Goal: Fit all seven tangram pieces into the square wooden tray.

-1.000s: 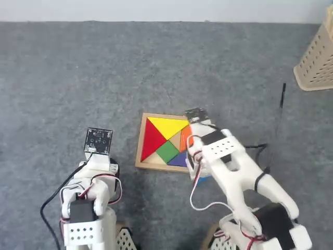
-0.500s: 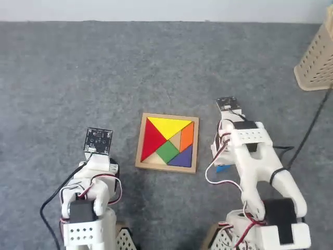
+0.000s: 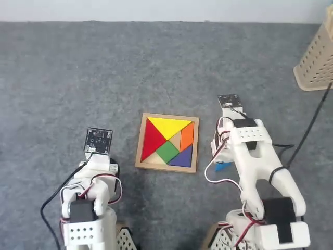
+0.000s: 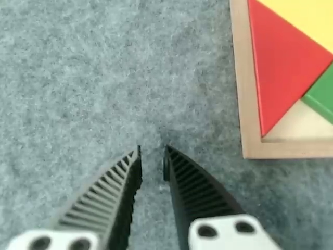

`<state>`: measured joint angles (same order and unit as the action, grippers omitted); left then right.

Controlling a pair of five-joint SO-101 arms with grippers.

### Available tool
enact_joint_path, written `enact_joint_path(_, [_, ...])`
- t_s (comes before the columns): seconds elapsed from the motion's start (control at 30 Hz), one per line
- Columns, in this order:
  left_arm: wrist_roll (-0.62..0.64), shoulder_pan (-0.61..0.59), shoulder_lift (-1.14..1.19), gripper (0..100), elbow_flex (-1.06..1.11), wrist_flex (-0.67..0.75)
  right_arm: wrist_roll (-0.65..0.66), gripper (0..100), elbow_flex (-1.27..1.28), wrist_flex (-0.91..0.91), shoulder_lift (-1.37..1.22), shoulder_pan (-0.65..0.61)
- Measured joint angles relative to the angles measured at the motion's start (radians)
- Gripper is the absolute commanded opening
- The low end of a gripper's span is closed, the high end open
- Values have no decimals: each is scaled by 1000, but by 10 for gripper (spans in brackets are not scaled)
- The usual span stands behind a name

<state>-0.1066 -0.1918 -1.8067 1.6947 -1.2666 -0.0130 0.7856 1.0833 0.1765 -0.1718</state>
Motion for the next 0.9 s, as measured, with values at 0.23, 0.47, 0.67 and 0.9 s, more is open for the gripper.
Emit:
enact_joint_path(0.23, [0,0,0,71,0,0,-6,212,0,-6,-20,2])
enact_joint_path(0.47, [0,0,0,71,0,0,-6,213,0,-21,-20,-12])
enact_joint_path(0.67, [0,0,0,71,0,0,-57,211,0,-21,-20,-95])
enact_joint_path(0.9, [0,0,0,71,0,0,-68,210,0,-21,-20,-94])
